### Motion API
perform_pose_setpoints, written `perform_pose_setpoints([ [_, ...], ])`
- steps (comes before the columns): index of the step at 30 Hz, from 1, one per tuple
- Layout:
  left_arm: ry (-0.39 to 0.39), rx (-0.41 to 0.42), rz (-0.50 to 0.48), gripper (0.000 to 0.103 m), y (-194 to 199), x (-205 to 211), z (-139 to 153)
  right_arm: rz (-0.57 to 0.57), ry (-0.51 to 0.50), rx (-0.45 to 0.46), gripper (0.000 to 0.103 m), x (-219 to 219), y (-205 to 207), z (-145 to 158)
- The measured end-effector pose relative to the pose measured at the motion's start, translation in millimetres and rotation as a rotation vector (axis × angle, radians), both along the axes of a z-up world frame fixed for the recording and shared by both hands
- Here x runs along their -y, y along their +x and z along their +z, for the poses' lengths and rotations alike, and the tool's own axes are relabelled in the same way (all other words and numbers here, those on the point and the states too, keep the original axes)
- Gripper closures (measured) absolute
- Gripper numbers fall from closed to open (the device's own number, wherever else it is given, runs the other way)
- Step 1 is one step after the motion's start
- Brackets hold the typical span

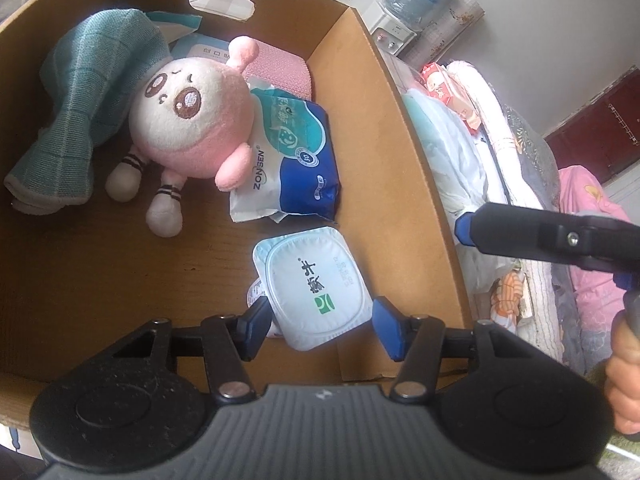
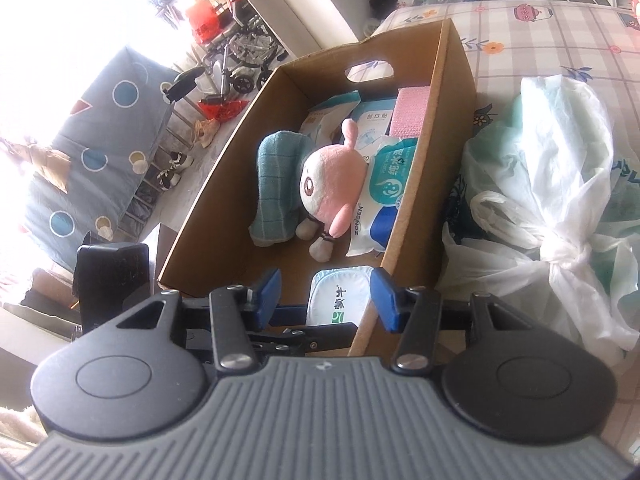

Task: Organize soft objects
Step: 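Lower the yogurt cup into the box and open both grippers, then move both grippers to the orange-striped knotted towel on the bed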

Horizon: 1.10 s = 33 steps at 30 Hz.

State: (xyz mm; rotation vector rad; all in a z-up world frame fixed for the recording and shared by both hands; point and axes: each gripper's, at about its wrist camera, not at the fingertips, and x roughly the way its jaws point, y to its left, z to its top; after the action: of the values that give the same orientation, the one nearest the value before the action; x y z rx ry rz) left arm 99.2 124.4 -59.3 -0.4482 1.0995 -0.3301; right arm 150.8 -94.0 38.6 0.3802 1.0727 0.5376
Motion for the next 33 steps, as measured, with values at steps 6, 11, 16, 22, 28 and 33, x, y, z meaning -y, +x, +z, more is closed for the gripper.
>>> perform_pose_setpoints([
  [6, 0.025, 0.032, -0.006, 0.046, -1.1, 9.3, 4.0, -0.071, 0.081, 0.015, 0.053, 22.4, -10.1, -0.9],
  [11, 0.142, 0.162, 0.021, 0.024, -16.6, 13.6, 30.4, -0.186, 0.169, 0.054, 0.048, 59.3, -32.2, -4.6],
  [16, 0.231, 0.32, 0.065, 0.016, -39.5, 23.5, 63.2, -0.365, 0.189, 0.111, 0.041, 105.5, -71.8, -12.0],
  [22, 0.303, 0.532, -0.037, 0.008, -50.5, 75.1, 93.6, -0.611, 0.113, 0.146, 0.038, 164.6, -129.5, -29.5],
  [28, 0.285, 0.545, -0.228, 0.008, -42.5, 144.8, 91.2, -0.794, 0.038, 0.133, 0.038, 218.8, -165.7, -49.0],
  [33, 0.269, 0.504, -0.356, 0.008, -38.5, 198.1, 67.5, -0.823, 0.01, 0.115, 0.038, 244.2, -169.7, -66.3],
])
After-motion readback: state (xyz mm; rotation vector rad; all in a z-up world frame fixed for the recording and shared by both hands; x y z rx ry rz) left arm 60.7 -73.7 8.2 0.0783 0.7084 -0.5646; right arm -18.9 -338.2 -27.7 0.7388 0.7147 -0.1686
